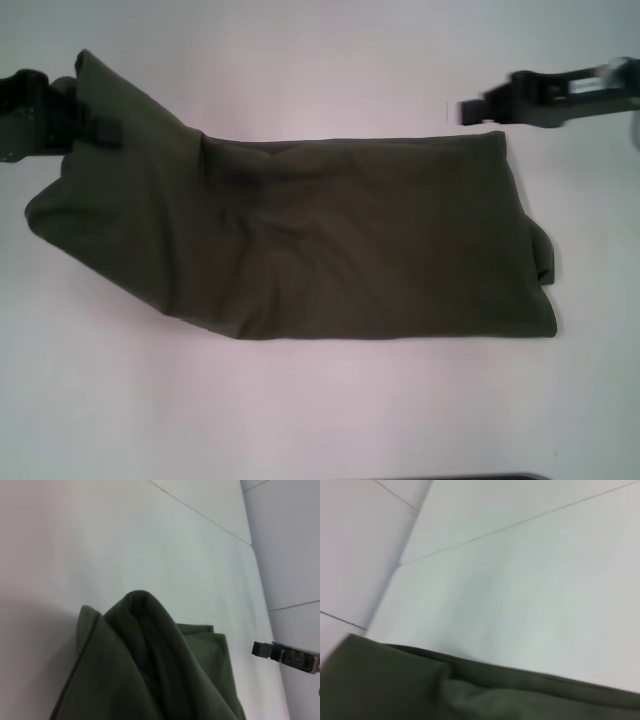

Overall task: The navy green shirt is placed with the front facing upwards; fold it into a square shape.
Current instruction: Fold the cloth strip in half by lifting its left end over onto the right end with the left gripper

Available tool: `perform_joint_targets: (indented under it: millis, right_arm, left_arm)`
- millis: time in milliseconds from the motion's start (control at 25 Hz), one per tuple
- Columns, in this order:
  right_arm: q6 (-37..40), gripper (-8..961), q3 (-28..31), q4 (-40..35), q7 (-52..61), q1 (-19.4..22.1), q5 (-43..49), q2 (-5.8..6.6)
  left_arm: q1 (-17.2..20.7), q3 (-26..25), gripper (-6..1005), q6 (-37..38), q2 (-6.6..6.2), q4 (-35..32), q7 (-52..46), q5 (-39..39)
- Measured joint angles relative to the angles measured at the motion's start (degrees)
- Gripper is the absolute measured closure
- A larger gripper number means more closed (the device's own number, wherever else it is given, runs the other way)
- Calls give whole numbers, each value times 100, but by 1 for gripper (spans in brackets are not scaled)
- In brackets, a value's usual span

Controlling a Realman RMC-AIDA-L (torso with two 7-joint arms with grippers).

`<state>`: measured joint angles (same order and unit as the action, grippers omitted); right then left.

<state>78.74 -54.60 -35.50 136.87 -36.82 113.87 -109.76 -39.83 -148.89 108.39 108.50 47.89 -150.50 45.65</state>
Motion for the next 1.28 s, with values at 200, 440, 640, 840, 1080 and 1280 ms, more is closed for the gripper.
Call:
perform_joint_targets:
  millis: [200,440,640,840,1080,1280]
  right_arm:
    - [350,947,143,-180,-33,303,140,366]
    - [767,945,508,-497,41,428,846,424]
    - [938,944,662,-538,67,360,1311,430]
    - [954,941,718,-572,65,363,1330,441]
    - [966,938,722,-608,68,368,1335,446]
    - [971,937,722,-608,68,349,1380,448]
  left_arm:
    - [-41,16,922,54,44,-3,-98,284]
    - [-126,48,922,122,202,7,-224,622]
    - [-282,78,922,147,454,-9,-216,785]
    - [-409,86,922,227,750,3,-162,828]
    - [-571,126,922,139,1064,-1,-159,1048]
    - [-728,371,922,-132,1279,-8,-181,1139]
